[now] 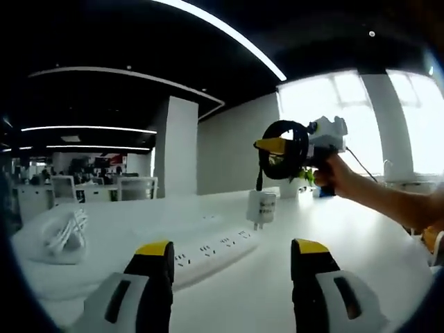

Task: Straighten the power strip on the desk, plug the charger into it

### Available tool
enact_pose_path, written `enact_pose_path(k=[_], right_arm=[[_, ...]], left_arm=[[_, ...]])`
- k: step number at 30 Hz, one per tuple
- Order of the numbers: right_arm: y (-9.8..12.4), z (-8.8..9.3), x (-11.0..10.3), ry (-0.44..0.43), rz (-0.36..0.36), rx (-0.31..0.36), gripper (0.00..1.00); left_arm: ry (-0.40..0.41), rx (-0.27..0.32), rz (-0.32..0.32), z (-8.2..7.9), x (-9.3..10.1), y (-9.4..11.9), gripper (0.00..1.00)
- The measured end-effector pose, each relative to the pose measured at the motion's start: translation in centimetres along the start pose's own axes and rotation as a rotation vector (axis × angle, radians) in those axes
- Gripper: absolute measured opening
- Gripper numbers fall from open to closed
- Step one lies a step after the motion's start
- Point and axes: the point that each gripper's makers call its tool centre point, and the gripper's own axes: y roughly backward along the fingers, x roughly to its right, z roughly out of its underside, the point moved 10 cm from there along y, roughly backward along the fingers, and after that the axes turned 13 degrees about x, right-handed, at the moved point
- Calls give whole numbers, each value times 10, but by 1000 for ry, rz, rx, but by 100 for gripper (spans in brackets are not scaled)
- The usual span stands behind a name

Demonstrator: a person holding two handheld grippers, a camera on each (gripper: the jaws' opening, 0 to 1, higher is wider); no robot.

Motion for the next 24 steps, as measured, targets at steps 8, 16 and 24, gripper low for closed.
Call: enact_pose_path(k=[8,16,24], right_arm=[[-7,4,12,87,-46,-5,5],[-14,12,20,118,-72,-13,6],[-23,13,26,121,-120,9,6]], left_arm=[[50,12,7,-5,-2,7,70],[95,2,16,-1,-4,8,70],[109,30,-23,-5,-9,14,68]])
